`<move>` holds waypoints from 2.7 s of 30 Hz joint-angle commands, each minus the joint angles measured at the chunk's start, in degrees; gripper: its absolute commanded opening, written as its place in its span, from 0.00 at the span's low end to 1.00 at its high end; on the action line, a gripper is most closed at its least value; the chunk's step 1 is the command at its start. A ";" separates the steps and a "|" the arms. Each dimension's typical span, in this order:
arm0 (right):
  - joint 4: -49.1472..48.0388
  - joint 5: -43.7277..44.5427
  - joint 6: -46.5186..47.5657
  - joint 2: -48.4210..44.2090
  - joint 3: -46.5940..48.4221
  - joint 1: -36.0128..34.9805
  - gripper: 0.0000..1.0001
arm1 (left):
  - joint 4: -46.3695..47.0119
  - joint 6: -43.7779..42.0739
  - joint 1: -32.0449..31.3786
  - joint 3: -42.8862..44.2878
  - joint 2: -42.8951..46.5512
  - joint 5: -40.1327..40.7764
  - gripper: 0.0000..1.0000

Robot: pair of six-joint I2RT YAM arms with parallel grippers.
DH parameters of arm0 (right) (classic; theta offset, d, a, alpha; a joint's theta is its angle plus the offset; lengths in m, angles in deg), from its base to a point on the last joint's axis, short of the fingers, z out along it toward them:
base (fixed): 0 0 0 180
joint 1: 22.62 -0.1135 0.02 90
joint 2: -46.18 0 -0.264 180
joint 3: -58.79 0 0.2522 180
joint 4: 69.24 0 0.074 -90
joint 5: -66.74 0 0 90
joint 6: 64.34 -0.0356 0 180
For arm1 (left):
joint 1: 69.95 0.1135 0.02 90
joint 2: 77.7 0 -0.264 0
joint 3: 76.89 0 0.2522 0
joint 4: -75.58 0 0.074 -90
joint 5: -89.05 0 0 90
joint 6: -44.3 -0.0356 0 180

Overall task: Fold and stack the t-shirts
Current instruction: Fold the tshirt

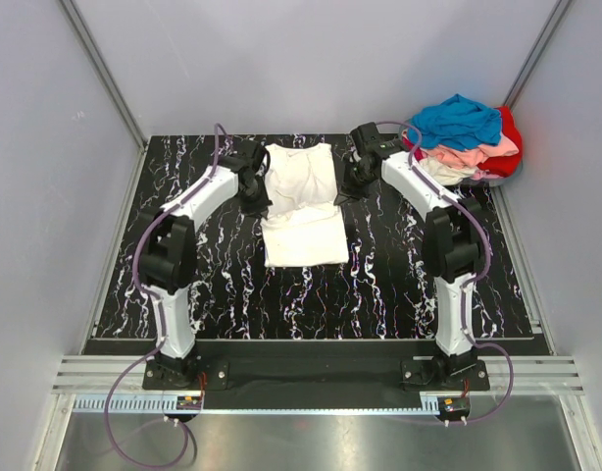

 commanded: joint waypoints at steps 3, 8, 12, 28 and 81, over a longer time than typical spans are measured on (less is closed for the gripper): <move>0.44 -2.02 0.06 4.75 5.98 0.69 0.00 | 0.00 -2.68 2.16 6.87 -6.39 -3.42 0.05; 7.44 -0.28 -1.07 15.09 19.64 2.00 0.20 | -4.12 -2.69 4.36 18.36 -13.95 -3.16 0.16; 16.16 0.44 -3.62 25.11 38.82 3.93 0.71 | -11.33 -1.54 6.12 34.62 -21.77 -4.29 0.45; -10.70 -4.21 -4.07 -12.45 -21.99 5.52 0.77 | 7.45 0.47 7.44 -11.18 13.87 -6.49 0.74; -23.21 -15.56 -4.60 -18.34 -48.57 2.53 0.00 | 32.26 11.64 -9.15 -49.54 27.94 5.36 0.00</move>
